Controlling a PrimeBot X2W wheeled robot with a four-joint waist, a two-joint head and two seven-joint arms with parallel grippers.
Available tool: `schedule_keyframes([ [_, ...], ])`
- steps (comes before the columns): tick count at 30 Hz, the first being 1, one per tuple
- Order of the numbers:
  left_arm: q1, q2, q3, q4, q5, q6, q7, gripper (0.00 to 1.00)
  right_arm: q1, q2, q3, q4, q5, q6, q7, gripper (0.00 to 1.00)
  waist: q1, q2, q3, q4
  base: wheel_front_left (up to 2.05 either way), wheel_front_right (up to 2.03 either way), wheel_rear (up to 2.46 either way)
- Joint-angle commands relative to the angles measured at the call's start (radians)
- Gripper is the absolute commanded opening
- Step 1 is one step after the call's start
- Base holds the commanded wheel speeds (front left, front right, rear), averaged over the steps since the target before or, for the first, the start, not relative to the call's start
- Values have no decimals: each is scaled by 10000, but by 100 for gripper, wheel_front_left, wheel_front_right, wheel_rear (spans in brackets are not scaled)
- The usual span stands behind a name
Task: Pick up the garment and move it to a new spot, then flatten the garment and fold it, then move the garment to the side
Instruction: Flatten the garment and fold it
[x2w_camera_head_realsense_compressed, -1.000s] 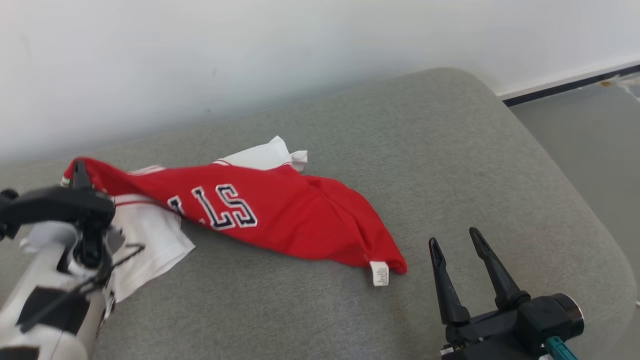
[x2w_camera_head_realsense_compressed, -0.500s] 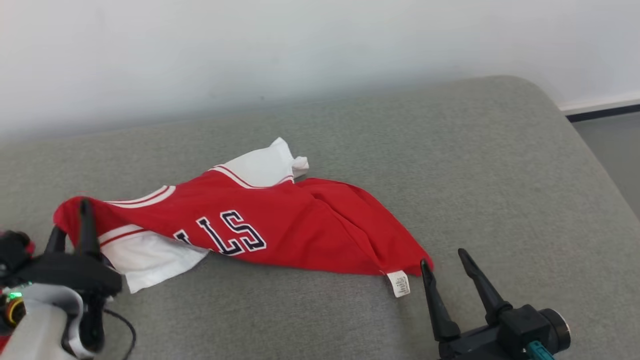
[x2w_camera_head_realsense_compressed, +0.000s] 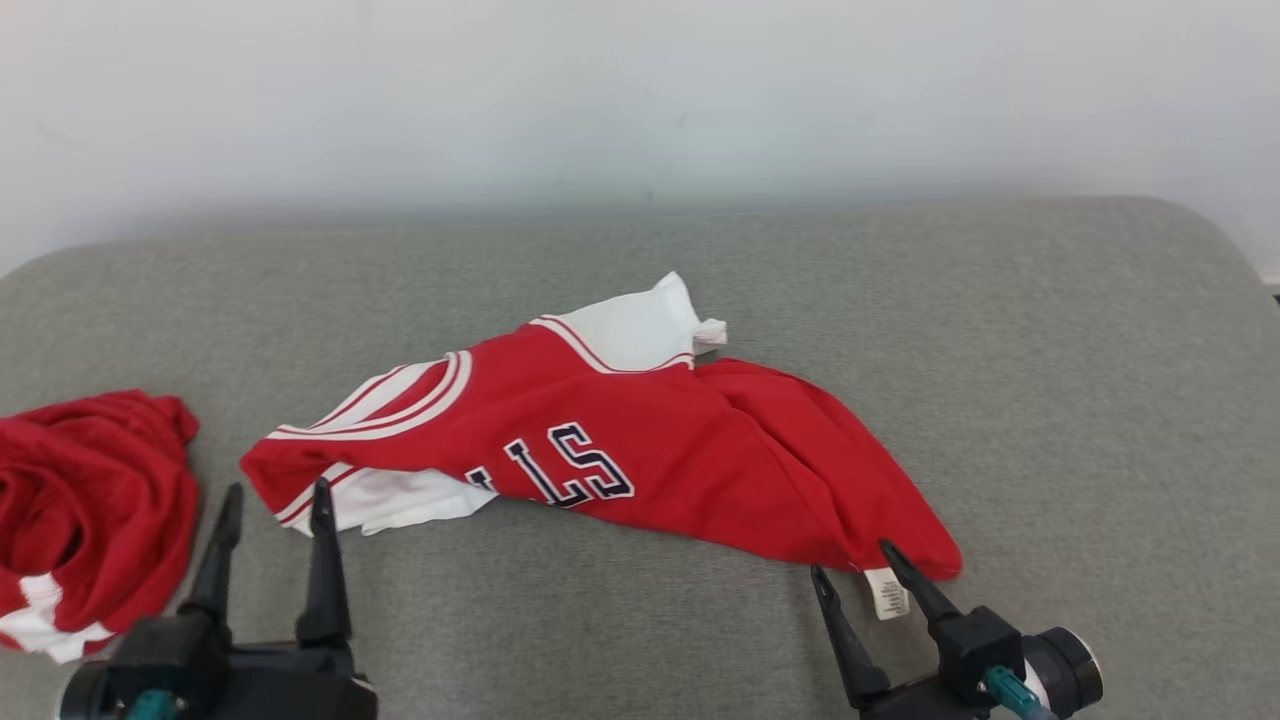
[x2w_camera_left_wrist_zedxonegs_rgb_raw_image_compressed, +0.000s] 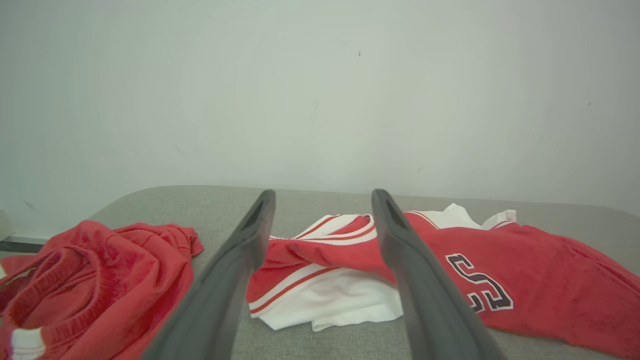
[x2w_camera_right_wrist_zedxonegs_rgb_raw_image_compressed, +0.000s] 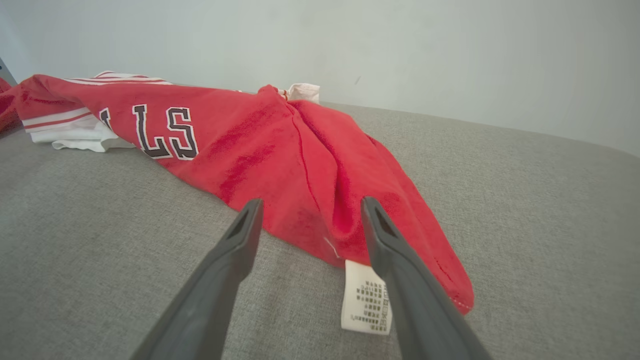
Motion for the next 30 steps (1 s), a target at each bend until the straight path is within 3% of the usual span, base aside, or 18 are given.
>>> schedule_keyframes([
  [1,401,-268,28,-397,444,-52,-30,100,-284,-53,-117,463,-194,-22,-12,100,0,-1,54,561,0,0,0],
  [7,1117,-961,55,-1116,1361,-312,-30,100,-910,54,-483,1483,-484,-22,-12,100,0,-1,134,1143,0,0,0],
  [17,1167,-1531,345,-736,1862,-1035,-31,100,-1485,134,-1220,2477,-818,-22,-12,100,0,-1,167,1667,0,0,0],
  [18,1149,-1572,378,-723,1920,-1065,-31,100,-1514,152,-1239,2529,-851,-22,-12,96,0,-1,166,1687,0,0,0],
  [19,1129,-1612,416,-706,1967,-1097,-31,100,-1545,165,-1234,2554,-884,-22,-12,36,0,-1,165,1698,0,0,0],
  [20,1116,-1651,458,-686,1976,-1146,-31,100,-1569,165,-1232,2562,-899,-22,-12,0,0,-1,161,1702,0,0,0],
  [30,1354,-1883,846,-761,2174,-1339,-31,100,-1062,186,-1114,1331,-631,-22,-13,0,0,-1,-94,1192,0,0,0],
])
